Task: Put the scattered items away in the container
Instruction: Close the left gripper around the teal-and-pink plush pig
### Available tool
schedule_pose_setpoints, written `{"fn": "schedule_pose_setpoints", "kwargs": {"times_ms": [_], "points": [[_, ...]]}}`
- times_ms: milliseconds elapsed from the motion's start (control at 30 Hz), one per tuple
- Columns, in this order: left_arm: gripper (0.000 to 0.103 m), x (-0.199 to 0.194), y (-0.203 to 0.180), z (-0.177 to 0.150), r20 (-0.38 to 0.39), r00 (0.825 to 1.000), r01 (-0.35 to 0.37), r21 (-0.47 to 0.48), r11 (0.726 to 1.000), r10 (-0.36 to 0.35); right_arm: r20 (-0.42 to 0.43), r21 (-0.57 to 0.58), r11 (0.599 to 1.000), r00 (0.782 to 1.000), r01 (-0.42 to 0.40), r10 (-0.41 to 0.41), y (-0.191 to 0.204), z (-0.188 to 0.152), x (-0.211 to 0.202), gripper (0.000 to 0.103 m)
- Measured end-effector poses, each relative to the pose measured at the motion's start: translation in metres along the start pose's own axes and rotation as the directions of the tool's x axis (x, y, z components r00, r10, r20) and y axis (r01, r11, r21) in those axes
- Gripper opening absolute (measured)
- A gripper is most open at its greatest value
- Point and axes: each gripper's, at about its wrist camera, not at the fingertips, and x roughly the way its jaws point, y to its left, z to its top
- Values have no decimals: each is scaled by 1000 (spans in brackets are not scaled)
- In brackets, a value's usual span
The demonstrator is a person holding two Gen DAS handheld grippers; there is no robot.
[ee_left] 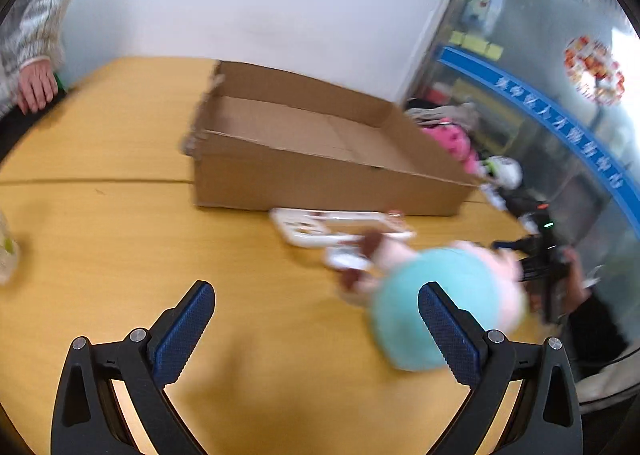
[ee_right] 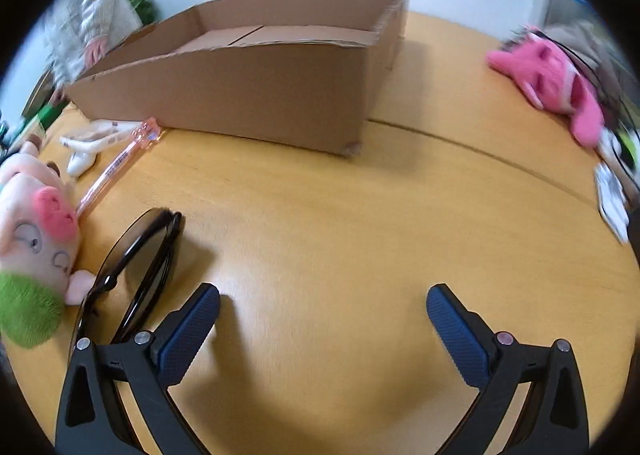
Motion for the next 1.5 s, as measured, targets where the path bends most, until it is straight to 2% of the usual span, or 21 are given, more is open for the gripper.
{"fn": "schedule_pose_setpoints", "kwargs": {"times_ms": [67,167,233,300,400,467,533,600,900,967,1200,1300,1400,1500], "points": [[103,5,-17,-2,-9,1000,20,6,1000,-20,68,75,997,998,-6,1,0,-9,-16,103],[103,14,-42,-1,-7,999,43,26,999,-43,210,139,990,977,9,-38,12,-19,-53,103],[103,19,-55,-2,-7,998,68,39,997,-68,239,162,987,971,-19,-21,27,-18,-70,103],[103,23,-68,-4,-12,997,72,67,995,-72,256,138,988,966,-72,35,47,-15,-81,103],[103,29,-79,-8,-25,998,56,99,994,-53,286,55,997,957,-59,41,90,-15,-91,103],[103,30,-80,-11,-31,998,61,90,994,-59,271,31,996,960,-86,74,112,-17,-91,103],[103,30,-77,-13,-36,997,76,57,996,-74,252,23,988,957,-154,143,128,-21,-88,103],[103,32,-75,-15,-42,997,70,34,997,-69,230,30,983,958,-181,170,142,-25,-85,103],[103,45,-75,-16,-76,994,81,5,997,-81,174,18,985,971,-170,165,169,-25,-71,103],[103,51,-76,-16,-97,993,67,4,998,-66,167,21,982,969,-190,184,171,-24,-68,103],[98,61,-78,-18,-129,986,105,-8,994,-105,126,19,970,963,-244,239,178,-20,-54,103],[95,62,-79,-19,-138,983,121,-5,993,-120,80,-14,964,960,-266,267,191,-20,-44,103],[94,62,-78,-20,-140,983,122,-9,993,-122,77,-37,969,967,-243,245,199,-20,-39,103],[93,63,-72,-20,-140,980,139,-41,989,-144,72,-24,965,962,-262,263,197,-17,-35,103]]}}
